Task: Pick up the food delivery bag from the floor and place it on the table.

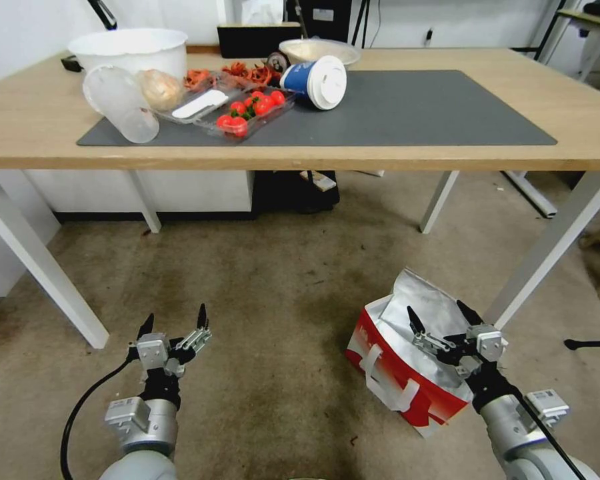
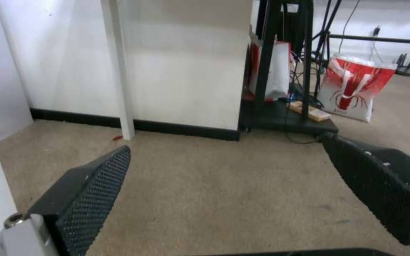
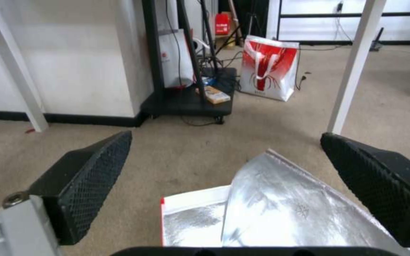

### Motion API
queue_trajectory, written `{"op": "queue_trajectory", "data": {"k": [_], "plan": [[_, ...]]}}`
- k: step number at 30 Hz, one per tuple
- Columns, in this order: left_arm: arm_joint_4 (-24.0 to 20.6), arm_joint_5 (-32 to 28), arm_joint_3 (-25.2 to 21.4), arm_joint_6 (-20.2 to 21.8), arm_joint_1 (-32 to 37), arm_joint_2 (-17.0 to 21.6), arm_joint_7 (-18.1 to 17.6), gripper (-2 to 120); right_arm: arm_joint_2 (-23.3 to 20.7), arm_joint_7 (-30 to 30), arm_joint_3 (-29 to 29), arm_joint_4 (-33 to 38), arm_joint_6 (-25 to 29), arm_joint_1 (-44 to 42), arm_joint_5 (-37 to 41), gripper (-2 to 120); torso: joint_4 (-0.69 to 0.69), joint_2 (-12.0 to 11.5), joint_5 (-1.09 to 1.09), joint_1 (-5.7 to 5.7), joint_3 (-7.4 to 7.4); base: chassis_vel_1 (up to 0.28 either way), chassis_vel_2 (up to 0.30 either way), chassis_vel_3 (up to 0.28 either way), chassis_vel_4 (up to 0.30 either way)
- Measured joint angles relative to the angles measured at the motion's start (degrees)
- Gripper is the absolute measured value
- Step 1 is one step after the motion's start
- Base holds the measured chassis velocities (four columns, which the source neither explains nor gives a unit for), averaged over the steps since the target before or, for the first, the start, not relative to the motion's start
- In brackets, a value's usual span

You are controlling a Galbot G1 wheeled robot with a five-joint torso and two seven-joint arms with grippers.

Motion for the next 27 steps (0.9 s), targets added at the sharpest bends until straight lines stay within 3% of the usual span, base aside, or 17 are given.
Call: {"op": "queue_trajectory", "data": {"k": [18, 27], "plan": [[0.24, -0.91, 0.07, 0.07, -0.31, 0.04, -0.48, 100, -0.33, 0.01, 0.27, -0.29, -0.02, -0.43, -0.02, 100, 0.00, -4.08, 0.00, -0.33, -3.78, 0.000, 0.000, 0.000, 0.000], [0.43, -1.12, 0.11, 0.11, -0.34, 0.06, -0.53, 100, -0.35, -0.06, 0.35, -0.35, -0.02, -0.55, -0.05, 100, 0.00, -5.32, 0.00, -0.53, -4.16, 0.000, 0.000, 0.000, 0.000]]}}
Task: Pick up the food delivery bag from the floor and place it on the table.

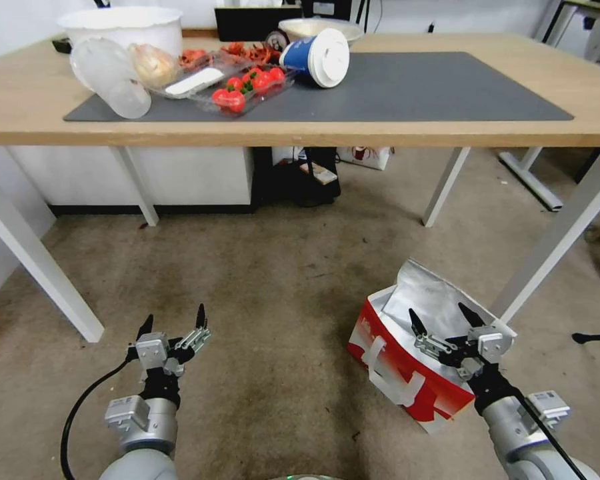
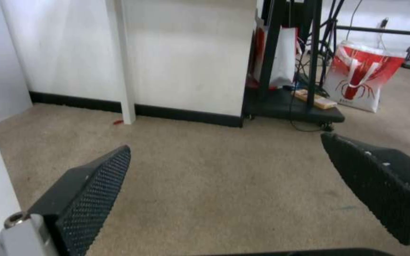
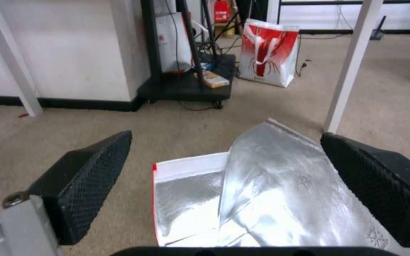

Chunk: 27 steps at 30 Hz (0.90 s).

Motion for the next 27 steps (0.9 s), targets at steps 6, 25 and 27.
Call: {"op": "queue_trajectory", "data": {"k": [6, 25, 27], "plan": [[0.18, -0.01, 0.08, 0.53, -0.02, -0.07, 0.05, 100, 0.13, -0.21, -0.05, -0.26, 0.00, -0.02, -0.10, 100, 0.00, -0.02, 0.00, -0.03, 0.00, 0.000, 0.000, 0.000, 0.000], [-1.24, 5.54, -0.41, 0.12, -0.46, 0.08, 5.78, 100, -20.27, -10.31, 3.97, -8.92, 10.27, 4.63, 13.53, 100, -0.02, 0.40, 0.04, 0.01, 0.00, 0.000, 0.000, 0.000, 0.000], [-1.48, 5.77, -0.44, 0.14, -0.39, -0.09, 5.78, 100, -26.18, -13.86, 5.12, -12.34, 11.80, 6.29, 16.42, 100, -0.01, 0.42, 0.03, 0.02, 0.00, 0.000, 0.000, 0.000, 0.000]]}}
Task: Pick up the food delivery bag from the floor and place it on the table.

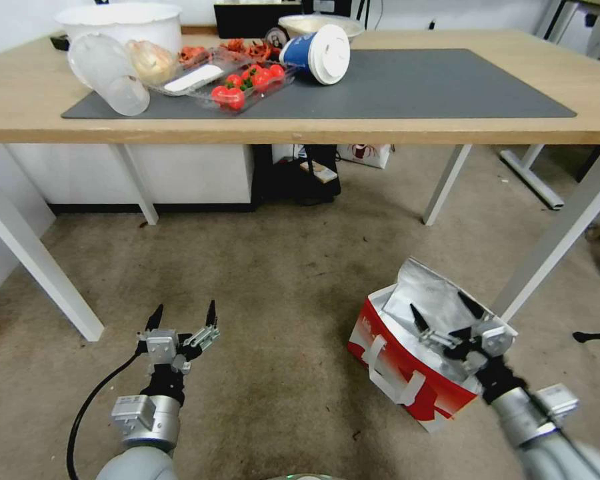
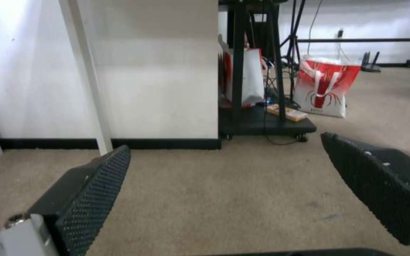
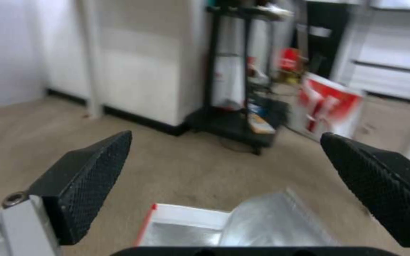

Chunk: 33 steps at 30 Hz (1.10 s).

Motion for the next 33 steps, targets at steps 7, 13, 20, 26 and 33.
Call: {"op": "queue_trajectory", "data": {"k": [7, 13, 20, 26, 33], "plan": [[-0.71, 0.74, 0.09, -0.52, 0.80, -0.79, 0.21, 100, -18.91, -4.51, 0.51, -14.07, 1.14, 5.62, 4.39, 100, 0.02, 0.07, -0.03, 0.02, 0.00, 0.000, 0.000, 0.000, 0.000], [-0.72, 0.84, 0.10, -1.04, 0.91, -1.20, 0.16, 100, -24.72, -8.84, -0.24, -21.27, -0.19, 7.18, 5.21, 100, 0.00, 0.11, -0.01, 0.01, 0.00, 0.000, 0.000, 0.000, 0.000], [-0.68, 1.03, 0.09, -1.20, 1.01, -1.71, 0.02, 100, -28.75, -15.35, -3.11, -29.69, -0.96, 9.95, 2.51, 100, 0.01, 0.14, -0.02, 0.02, 0.00, 0.000, 0.000, 0.000, 0.000], [-0.49, 1.06, -0.11, -1.53, 1.18, -1.71, 0.03, 100, -29.35, -19.65, -6.93, -35.73, -1.63, 13.41, 1.36, 100, 0.01, 0.17, -0.02, 0.02, 0.00, 0.000, 0.000, 0.000, 0.000], [-0.19, 0.76, -0.58, -1.91, 1.17, -1.56, -0.25, 100, -28.01, -20.21, -9.08, -36.42, -1.77, 14.83, 1.33, 100, 0.00, 0.19, -0.03, 0.03, 0.00, 0.000, 0.000, 0.000, 0.000]]}}
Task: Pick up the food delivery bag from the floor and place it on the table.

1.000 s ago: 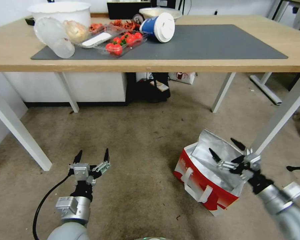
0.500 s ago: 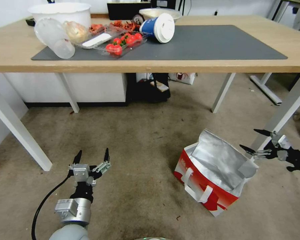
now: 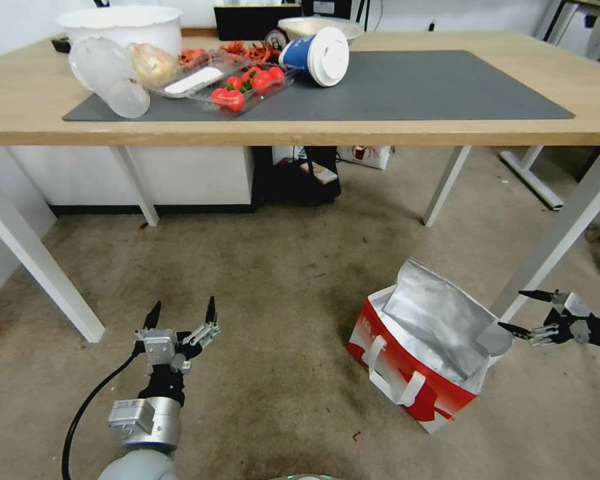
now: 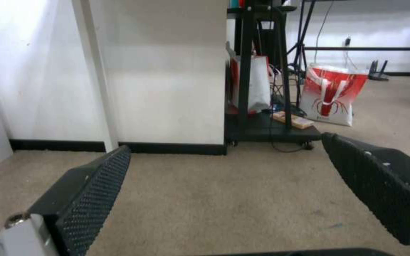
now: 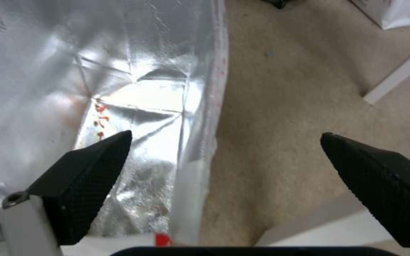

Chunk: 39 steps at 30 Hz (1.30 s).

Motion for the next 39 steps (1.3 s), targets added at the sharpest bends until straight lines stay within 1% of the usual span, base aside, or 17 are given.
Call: {"op": "queue_trajectory", "data": {"k": [5, 8, 9, 13, 19, 21, 22, 24, 27, 28, 30, 31, 33, 34, 35, 39], "plan": [[0.23, -0.35, -0.03, -0.17, 0.01, 0.09, -0.24, 100, 0.54, 0.43, -2.36, 0.16, -0.37, 2.00, -0.58, 100, 0.02, 0.01, 0.01, 0.00, 0.00, 0.000, 0.000, 0.000, 0.000], [0.30, -0.67, -0.12, -0.18, -0.18, 0.18, -0.48, 100, 1.19, 1.19, -6.13, -0.88, -0.49, 5.63, -1.05, 100, 0.01, 0.02, 0.01, 0.00, 0.00, 0.000, 0.000, 0.000, 0.000], [0.30, -0.67, -0.12, -0.18, -0.18, 0.18, -0.48, 100, 1.19, 1.19, -6.13, -0.88, -0.49, 5.63, -1.05, 100, 0.01, 0.02, 0.01, 0.00, 0.00, 0.000, 0.000, 0.000, 0.000], [0.57, -0.87, -0.22, -0.18, -0.37, 0.25, -0.73, 100, 2.33, 1.45, -9.67, -2.66, -0.80, 9.61, -2.05, 100, 0.02, 0.03, 0.00, 0.00, 0.00, 0.000, 0.000, 0.000, 0.000], [0.81, -0.91, -0.24, -0.18, -0.46, 0.22, -0.85, 100, 2.95, 1.22, -10.94, -4.11, -1.14, 11.25, -3.06, 100, 0.02, 0.03, 0.00, 0.00, 0.00, 0.000, 0.000, 0.000, 0.000], [0.94, -0.91, -0.24, -0.18, -0.51, 0.19, -0.87, 100, 3.01, 0.09, -10.84, -4.26, -3.05, 10.99, -3.82, 99, 0.01, 0.04, 0.00, 0.01, 0.00, 0.000, 0.000, 0.000, 0.000], [1.00, -0.89, -0.23, -0.18, -0.54, 0.16, -0.88, 100, 3.01, -0.14, -10.75, -4.27, -3.36, 10.82, -3.98, 96, 0.00, 0.04, 0.00, 0.01, 0.00, 0.000, 0.000, 0.000, 0.000], [1.03, -0.86, -0.20, -0.18, -0.60, 0.10, -0.88, 100, 3.01, -0.26, -10.72, -4.31, -3.49, 10.66, -3.97, 94, 0.00, 0.04, 0.00, 0.00, 0.00, 0.000, 0.000, 0.000, 0.000], [1.03, -0.68, -0.09, -0.33, -0.56, -0.13, -0.93, 100, 3.36, -0.47, -10.66, -4.36, -3.74, 10.28, -3.98, 82, 0.01, 0.04, 0.00, 0.00, 0.00, 0.000, 0.000, 0.000, 0.000], [1.03, -0.68, -0.09, -0.33, -0.56, -0.13, -0.93, 100, 3.36, -0.47, -10.66, -4.36, -3.74, 10.28, -3.98, 82, 0.01, 0.04, 0.00, 0.00, 0.00, 0.000, 0.000, 0.000, 0.000], [1.08, -0.52, -0.07, -0.66, -0.41, -0.22, -1.01, 100, 3.66, -0.48, -10.52, -4.62, -3.77, 10.11, -4.20, 76, 0.02, 0.04, 0.00, 0.00, 0.00, 0.000, 0.000, 0.000, 0.000], [1.08, -0.52, -0.07, -0.66, -0.41, -0.22, -1.01, 100, 3.66, -0.48, -10.52, -4.62, -3.77, 10.11, -4.20, 76, 0.02, 0.04, 0.00, 0.00, 0.00, 0.000, 0.000, 0.000, 0.000], [1.11, -0.46, -0.11, -0.96, -0.30, -0.22, -1.08, 100, 3.98, -0.51, -10.50, -5.27, -3.72, 10.08, -4.68, 65, 0.01, 0.05, 0.00, 0.00, 0.00, 0.000, 0.000, 0.000, 0.000], [1.17, -0.45, -0.16, -1.09, -0.30, -0.20, -1.11, 100, 4.16, -0.51, -10.49, -5.51, -3.62, 10.05, -4.94, 61, 0.01, 0.05, 0.00, 0.01, 0.00, 0.000, 0.000, 0.000, 0.000], [1.17, -0.45, -0.16, -1.09, -0.30, -0.20, -1.11, 100, 4.16, -0.51, -10.49, -5.51, -3.62, 10.05, -4.94, 61, 0.01, 0.05, 0.00, 0.01, 0.00, 0.000, 0.000, 0.000, 0.000], [2.17, -0.49, -0.20, -1.55, -0.39, -0.03, -1.11, 100, 4.97, -0.05, -10.49, -6.02, -3.35, 9.75, -5.35, 43, 0.01, 0.05, 0.00, 0.01, 0.00, 0.000, 0.000, 0.000, 0.000]]}}
